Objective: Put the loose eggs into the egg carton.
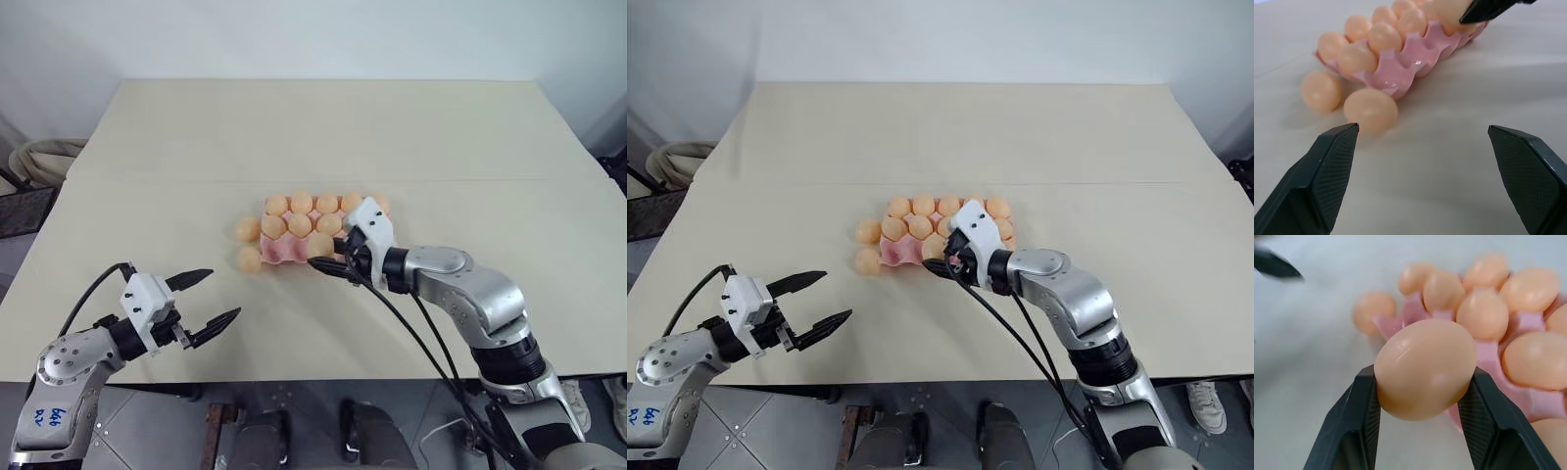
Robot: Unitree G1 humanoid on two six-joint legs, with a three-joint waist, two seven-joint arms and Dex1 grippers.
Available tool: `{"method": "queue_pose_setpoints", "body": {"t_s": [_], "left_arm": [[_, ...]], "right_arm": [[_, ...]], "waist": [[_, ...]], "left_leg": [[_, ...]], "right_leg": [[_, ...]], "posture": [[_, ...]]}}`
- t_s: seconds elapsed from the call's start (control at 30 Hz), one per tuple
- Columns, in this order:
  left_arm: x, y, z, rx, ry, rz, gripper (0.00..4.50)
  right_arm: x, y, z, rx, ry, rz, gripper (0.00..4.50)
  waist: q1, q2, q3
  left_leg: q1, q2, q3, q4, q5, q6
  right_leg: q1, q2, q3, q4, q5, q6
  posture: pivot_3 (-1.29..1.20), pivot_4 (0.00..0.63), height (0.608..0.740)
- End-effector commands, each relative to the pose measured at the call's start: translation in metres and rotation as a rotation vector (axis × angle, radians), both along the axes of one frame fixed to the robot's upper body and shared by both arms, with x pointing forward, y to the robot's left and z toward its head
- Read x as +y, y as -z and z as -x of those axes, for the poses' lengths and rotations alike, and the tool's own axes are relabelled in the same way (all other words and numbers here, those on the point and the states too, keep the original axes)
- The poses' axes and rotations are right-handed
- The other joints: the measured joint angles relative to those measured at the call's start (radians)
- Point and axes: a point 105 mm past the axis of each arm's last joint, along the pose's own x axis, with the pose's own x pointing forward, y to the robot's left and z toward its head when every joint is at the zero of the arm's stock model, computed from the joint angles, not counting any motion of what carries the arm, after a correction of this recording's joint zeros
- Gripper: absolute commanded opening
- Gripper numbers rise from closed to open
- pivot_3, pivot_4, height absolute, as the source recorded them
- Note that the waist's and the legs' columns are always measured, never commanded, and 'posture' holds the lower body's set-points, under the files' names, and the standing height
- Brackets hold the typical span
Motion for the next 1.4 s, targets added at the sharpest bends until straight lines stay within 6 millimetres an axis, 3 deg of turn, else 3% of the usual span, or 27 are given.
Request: {"method": "queue_pose_setpoints", "body": {"t_s": [0.03, 0.13, 0.3, 0.5, 0.67, 0.8, 0.9, 1.07, 1.4], "left_arm": [[0.001, -0.013, 0.004, -0.052, -0.015, 0.009, 4.50], [-0.001, -0.011, 0.005, -0.049, -0.014, 0.013, 4.50], [0.001, -0.010, 0.005, -0.047, -0.032, 0.020, 4.50], [0.008, -0.007, 0.003, -0.045, -0.079, 0.032, 4.50], [0.012, -0.002, 0.005, -0.014, -0.102, 0.079, 4.50], [0.020, 0.001, 0.005, -0.027, -0.160, 0.076, 4.50], [0.025, 0.002, 0.002, -0.033, -0.209, 0.092, 4.50], [0.011, 0.005, -0.006, -0.021, -0.181, 0.087, 4.50], [-0.023, 0.007, -0.059, 0.013, -0.198, 0.036, 4.50]], "right_arm": [[-0.001, -0.018, -0.006, -0.085, -0.001, -0.017, 3.49], [-0.003, -0.024, -0.008, -0.102, 0.007, -0.031, 4.48], [-0.022, -0.036, 0.009, -0.148, -0.031, -0.076, 4.48], [-0.079, -0.033, 0.031, -0.264, -0.037, -0.096, 4.48], [-0.127, -0.012, 0.058, -0.303, -0.055, -0.060, 4.48], [-0.147, -0.006, 0.057, -0.306, 0.021, -0.067, 4.48], [-0.145, -0.003, 0.060, -0.309, 0.014, -0.068, 4.48], [-0.135, -0.004, 0.064, -0.315, -0.018, -0.092, 4.48], [-0.131, -0.008, 0.068, -0.334, -0.008, -0.087, 4.48]], "waist": [[-0.002, 0.000, 0.000], [-0.003, 0.000, 0.000], [0.001, 0.000, 0.000], [0.006, 0.000, 0.000], [0.010, 0.000, 0.000], [0.001, 0.000, 0.000], [0.000, 0.000, 0.000], [0.006, 0.000, 0.000], [0.036, 0.000, 0.000]], "left_leg": [[0.000, 0.000, 0.000, 0.000, -0.001, 0.001], [0.000, 0.000, 0.000, 0.000, -0.002, 0.000], [0.000, 0.000, 0.000, -0.001, -0.002, 0.000], [0.000, 0.000, 0.000, 0.000, -0.002, 0.002], [0.002, 0.000, 0.001, 0.000, -0.002, 0.002], [0.004, 0.001, 0.004, 0.000, -0.002, 0.001], [0.006, 0.001, 0.004, 0.001, -0.003, -0.001], [0.006, 0.001, 0.004, 0.002, -0.002, -0.002], [0.005, 0.001, 0.004, 0.002, -0.002, -0.002]], "right_leg": [[0.000, 0.000, 0.000, 0.000, 0.000, 0.001], [-0.001, 0.000, -0.002, 0.001, 0.000, 0.001], [-0.002, 0.000, -0.003, 0.002, 0.000, 0.001], [0.003, 0.000, -0.003, -0.007, 0.001, 0.001], [0.005, 0.001, -0.003, -0.008, 0.001, 0.002], [0.007, 0.001, -0.002, -0.007, 0.001, 0.002], [0.007, 0.001, -0.001, -0.004, 0.001, 0.002], [0.007, 0.000, 0.000, -0.003, 0.001, 0.001], [0.007, 0.000, -0.001, -0.003, 0.001, 0.002]], "posture": [[0.00, 0.150, 0.740], [0.00, 0.150, 0.740], [0.00, 0.150, 0.740], [0.00, 0.150, 0.740], [0.00, 0.150, 0.740], [0.00, 0.150, 0.740], [0.00, 0.150, 0.740], [0.00, 0.150, 0.740], [0.00, 0.150, 0.740]]}}
